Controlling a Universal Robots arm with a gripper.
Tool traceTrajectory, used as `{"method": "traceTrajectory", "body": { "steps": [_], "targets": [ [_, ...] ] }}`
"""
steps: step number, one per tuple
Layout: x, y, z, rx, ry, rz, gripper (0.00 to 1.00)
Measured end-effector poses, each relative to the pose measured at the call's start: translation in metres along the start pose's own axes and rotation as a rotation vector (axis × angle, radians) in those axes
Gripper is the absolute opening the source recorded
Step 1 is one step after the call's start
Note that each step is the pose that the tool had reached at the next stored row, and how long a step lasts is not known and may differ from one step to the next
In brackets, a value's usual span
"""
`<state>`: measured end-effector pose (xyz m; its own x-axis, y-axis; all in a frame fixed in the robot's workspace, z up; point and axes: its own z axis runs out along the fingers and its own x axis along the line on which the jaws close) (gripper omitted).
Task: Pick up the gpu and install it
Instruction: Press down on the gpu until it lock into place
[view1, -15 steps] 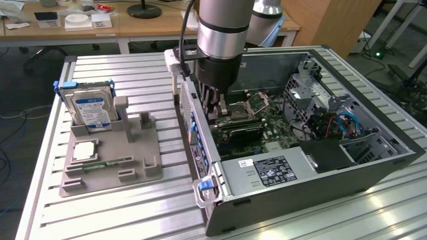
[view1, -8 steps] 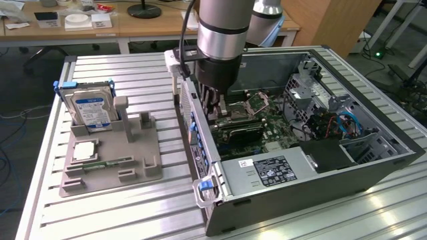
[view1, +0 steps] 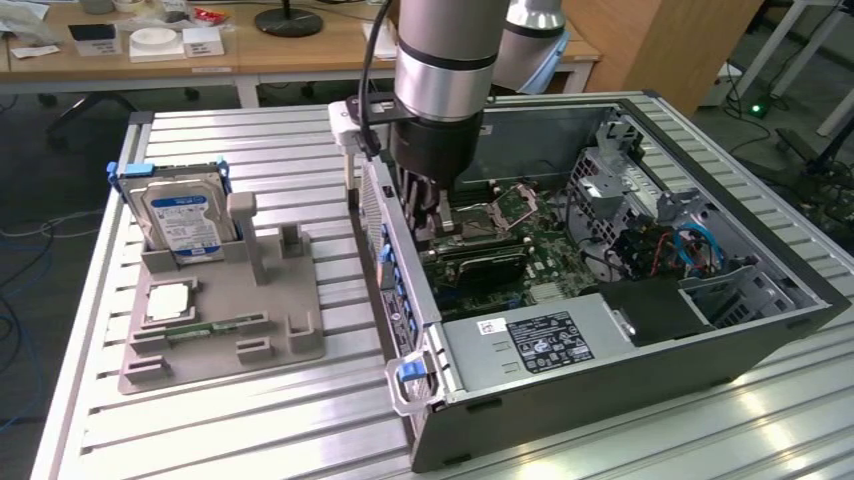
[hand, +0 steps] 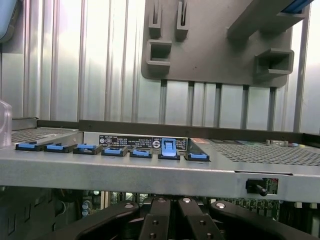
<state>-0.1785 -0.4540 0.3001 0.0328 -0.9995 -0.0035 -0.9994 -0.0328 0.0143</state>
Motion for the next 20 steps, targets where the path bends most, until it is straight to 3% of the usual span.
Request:
{"method": "traceTrajectory", "body": {
  "steps": [12,16,20],
  "targets": [
    [0.0002,0.0015,0.005,-0.0023,0.0013,-0.002,0.11],
    [0.0,0.0,0.0072,0.0009,-0.0028,-0.003,0.11],
    [0.0004,-0.0037,0.0054,-0.0015,0.0002,-0.003,0.11]
  ]
}}
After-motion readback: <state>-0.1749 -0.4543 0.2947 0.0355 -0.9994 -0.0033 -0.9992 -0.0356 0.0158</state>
